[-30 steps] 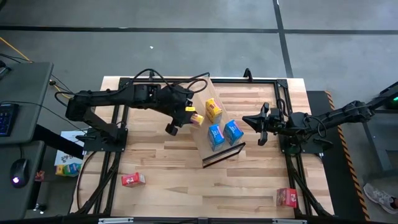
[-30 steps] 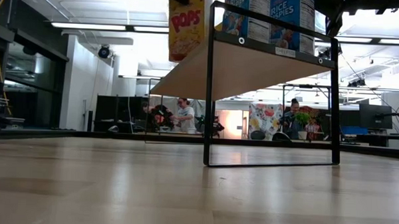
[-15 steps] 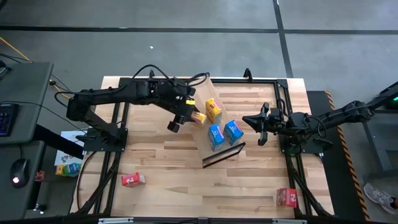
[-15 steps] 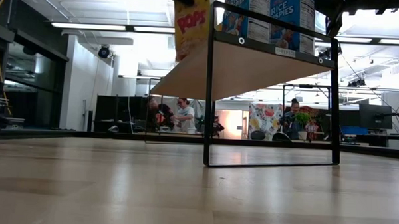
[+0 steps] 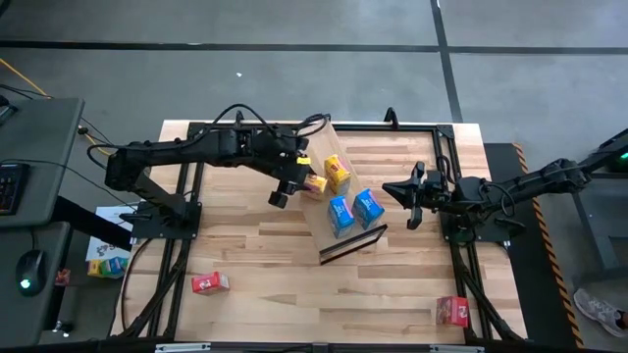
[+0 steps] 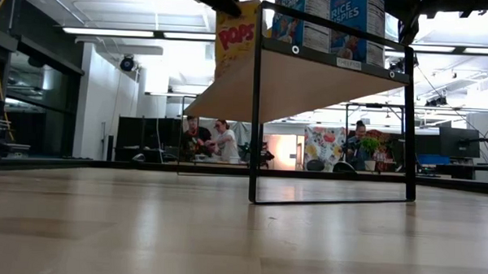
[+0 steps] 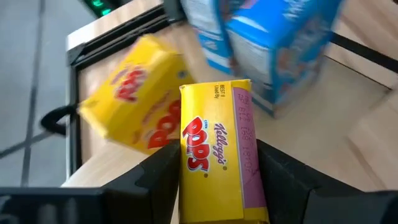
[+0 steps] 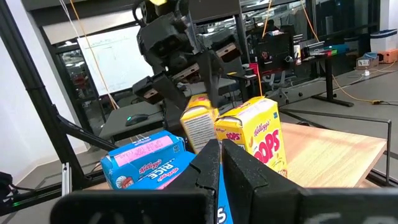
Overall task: Stack cereal on shelf
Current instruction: Put the yellow cereal box on the shelf aligned with the other yellow cereal box
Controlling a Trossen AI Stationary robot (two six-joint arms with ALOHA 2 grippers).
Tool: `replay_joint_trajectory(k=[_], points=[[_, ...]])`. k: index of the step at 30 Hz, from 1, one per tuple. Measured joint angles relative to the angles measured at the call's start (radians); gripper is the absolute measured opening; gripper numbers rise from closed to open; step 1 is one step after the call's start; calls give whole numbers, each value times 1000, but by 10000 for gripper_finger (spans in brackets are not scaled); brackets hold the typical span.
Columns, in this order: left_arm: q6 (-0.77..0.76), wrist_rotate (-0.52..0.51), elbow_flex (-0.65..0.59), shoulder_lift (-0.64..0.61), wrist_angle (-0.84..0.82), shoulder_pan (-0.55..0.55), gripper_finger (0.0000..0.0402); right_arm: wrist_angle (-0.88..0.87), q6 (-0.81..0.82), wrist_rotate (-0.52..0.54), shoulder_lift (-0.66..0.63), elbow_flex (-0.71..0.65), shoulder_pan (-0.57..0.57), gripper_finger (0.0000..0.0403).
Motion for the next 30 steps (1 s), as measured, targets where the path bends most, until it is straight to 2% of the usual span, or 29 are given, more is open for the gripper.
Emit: replay_joint_trajectory(k=[3, 7, 20, 24, 30], points=[[-57, -61, 0, 0, 12, 0, 182, 0, 0, 0, 0, 0, 0, 11], [-36, -111, 0, 0, 10, 0, 182, 0, -1, 0, 0, 0, 0, 11], [11, -88, 0, 0, 14, 0, 184, 0, 0, 0, 0, 0, 0, 11], [11, -99, 0, 0, 14, 0, 204, 0, 0, 0, 0, 0, 0, 11], [13, -140, 0, -1, 8, 0, 259, 0, 0, 0, 0, 0, 0, 11]])
